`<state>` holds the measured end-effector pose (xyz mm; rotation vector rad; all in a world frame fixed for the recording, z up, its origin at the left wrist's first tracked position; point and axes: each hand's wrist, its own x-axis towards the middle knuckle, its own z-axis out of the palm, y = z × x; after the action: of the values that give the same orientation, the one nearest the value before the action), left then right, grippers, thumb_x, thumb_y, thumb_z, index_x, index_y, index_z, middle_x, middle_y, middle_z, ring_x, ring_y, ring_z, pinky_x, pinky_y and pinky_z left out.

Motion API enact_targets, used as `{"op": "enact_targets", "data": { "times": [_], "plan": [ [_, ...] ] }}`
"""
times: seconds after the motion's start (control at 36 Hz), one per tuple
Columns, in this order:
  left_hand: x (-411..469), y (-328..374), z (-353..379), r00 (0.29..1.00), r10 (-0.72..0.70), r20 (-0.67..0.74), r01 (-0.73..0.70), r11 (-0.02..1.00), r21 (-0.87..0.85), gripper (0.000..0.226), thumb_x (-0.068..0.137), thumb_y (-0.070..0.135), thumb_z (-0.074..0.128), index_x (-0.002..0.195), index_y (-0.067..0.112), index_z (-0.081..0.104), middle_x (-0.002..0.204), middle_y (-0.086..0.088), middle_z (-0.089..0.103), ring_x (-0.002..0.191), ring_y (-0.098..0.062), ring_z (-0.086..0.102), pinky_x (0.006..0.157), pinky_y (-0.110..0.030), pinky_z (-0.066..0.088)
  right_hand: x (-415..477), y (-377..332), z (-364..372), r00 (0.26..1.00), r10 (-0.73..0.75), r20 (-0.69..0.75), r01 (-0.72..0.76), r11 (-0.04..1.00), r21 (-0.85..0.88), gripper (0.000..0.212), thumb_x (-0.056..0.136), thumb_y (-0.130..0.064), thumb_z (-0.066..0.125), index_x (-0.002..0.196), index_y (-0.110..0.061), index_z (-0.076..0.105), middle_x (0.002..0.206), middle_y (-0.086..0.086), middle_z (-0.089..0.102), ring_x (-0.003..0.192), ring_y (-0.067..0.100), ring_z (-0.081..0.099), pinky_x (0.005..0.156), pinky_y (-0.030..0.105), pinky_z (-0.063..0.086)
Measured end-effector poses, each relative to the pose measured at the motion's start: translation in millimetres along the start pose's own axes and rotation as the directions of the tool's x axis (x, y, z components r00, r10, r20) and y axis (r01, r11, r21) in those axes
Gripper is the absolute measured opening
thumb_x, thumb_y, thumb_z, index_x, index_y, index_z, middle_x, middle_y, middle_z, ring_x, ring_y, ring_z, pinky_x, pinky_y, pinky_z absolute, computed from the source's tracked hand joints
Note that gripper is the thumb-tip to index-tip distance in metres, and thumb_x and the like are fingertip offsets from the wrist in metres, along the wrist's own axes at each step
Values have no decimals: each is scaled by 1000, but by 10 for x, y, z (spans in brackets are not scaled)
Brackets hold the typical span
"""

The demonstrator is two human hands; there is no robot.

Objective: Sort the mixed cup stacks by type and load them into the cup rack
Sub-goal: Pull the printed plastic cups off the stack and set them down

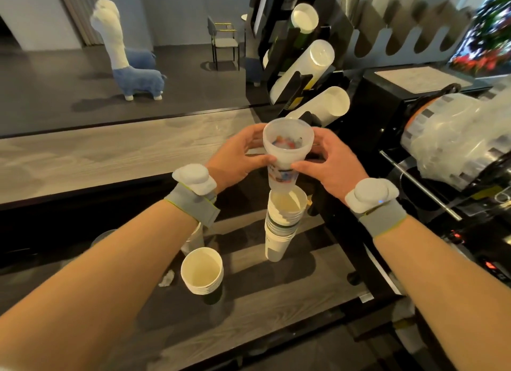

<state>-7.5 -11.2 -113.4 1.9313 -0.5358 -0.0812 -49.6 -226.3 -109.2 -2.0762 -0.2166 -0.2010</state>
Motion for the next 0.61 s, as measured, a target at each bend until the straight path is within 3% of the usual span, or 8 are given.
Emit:
{"op": "enact_targets", "data": {
  "times": [0.14, 0.22, 0.36, 0.47, 0.61],
  "plan": [
    [-103, 140, -283, 999, 27, -36, -30, 997, -64, 66, 82, 26, 76, 139, 22, 45, 137, 4, 57, 128, -10, 53, 111, -44, 42, 89, -299, 72, 997, -79, -19, 80, 997, 7, 62, 82, -22, 78, 135, -28, 47, 119, -23, 55, 102, -16, 51, 69, -5, 40],
    [-293, 122, -511, 1000, 7, -5, -8, 992, -129, 65, 78, 33, 78, 135, 30, 47, 139, 3, 58, 131, -12, 53, 113, -48, 40, 116, -444, 280, 995, -100, 29, 99, 994, 51, 60, 81, -23, 79, 133, -28, 49, 123, -20, 59, 110, -7, 56, 80, 6, 49],
    [-675, -135, -852, 998, -68, -9, 64, 976, -208, 68, 76, 24, 81, 136, 29, 49, 140, 2, 59, 133, -16, 52, 113, -51, 38, 126, -574, 776, 984, -116, 134, 106, 991, 77, 65, 81, -23, 79, 137, -27, 46, 130, -14, 57, 114, -3, 55, 77, 3, 47],
    [-981, -322, -1035, 983, -175, -50, 165, 972, -168, 69, 78, 20, 77, 140, 22, 46, 138, 5, 59, 129, -10, 55, 112, -44, 42, 68, -580, 1159, 969, -96, 226, 78, 993, 87, 66, 82, -25, 79, 138, -26, 44, 134, -10, 57, 118, 2, 55, 79, 6, 47],
    [-1783, -643, -1412, 940, -313, -139, 294, 946, -137, 60, 84, 12, 73, 137, 24, 47, 135, 7, 60, 125, -7, 57, 107, -35, 46, -86, -722, 2034, 912, -72, 405, 38, 995, 93, 60, 80, -25, 80, 134, -20, 53, 126, -7, 64, 104, -2, 60, 75, 4, 49]
  ]
}}
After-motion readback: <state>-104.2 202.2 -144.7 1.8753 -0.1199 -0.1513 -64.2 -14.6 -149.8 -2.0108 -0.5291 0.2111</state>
